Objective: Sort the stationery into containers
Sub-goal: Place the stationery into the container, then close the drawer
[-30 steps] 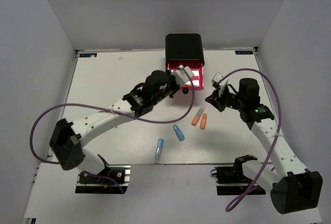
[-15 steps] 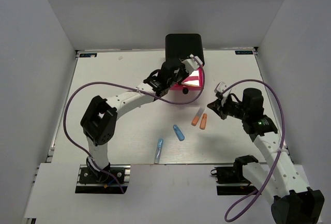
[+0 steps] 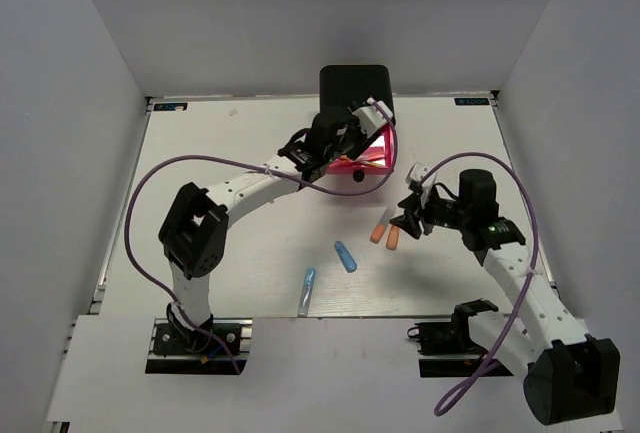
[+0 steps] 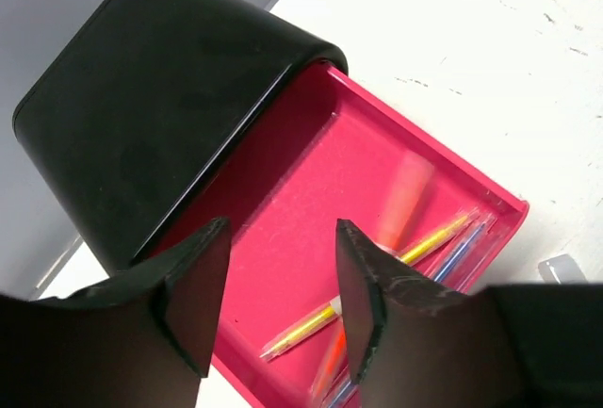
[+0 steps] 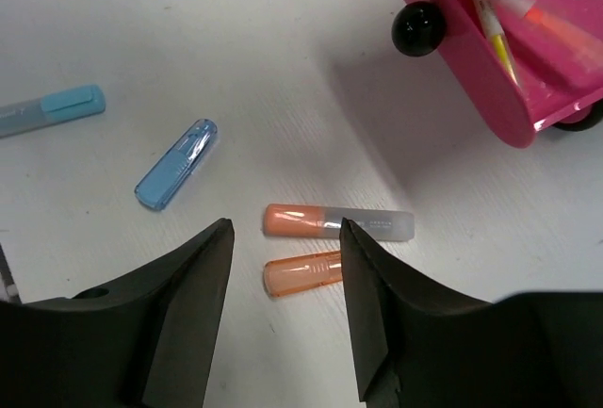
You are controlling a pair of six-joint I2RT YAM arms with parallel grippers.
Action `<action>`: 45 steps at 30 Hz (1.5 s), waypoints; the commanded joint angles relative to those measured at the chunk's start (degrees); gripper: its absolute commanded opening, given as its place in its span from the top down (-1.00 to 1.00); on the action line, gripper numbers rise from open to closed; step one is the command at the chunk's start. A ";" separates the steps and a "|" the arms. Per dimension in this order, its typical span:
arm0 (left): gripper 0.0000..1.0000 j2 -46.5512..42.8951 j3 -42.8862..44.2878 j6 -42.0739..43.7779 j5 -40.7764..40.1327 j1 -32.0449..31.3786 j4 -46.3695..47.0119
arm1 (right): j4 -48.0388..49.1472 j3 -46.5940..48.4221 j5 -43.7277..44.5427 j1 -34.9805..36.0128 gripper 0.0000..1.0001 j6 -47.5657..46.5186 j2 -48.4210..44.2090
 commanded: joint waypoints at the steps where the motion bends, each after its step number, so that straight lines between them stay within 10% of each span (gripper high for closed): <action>1: -0.19 -5.12 0.98 -1.28 0.68 0.06 0.99 | 5.37 0.72 -2.80 0.16 -0.11 3.74 3.23; 8: -0.68 -15.30 -2.00 -11.28 -7.67 0.06 -0.95 | 12.93 3.98 -3.51 1.04 -0.11 24.61 13.60; 15: -0.84 -34.37 -24.19 -24.64 -11.53 -0.46 -1.56 | 28.75 3.54 1.15 3.59 -0.31 45.65 20.90; 24: -0.86 -58.11 -43.48 -38.00 -18.56 -0.99 -8.14 | 38.50 4.87 9.75 5.70 -0.40 53.85 29.42; 45: -0.86 -68.23 -48.32 -45.05 -21.91 -1.52 -20.99 | 49.41 10.92 14.87 7.63 -0.13 54.39 41.74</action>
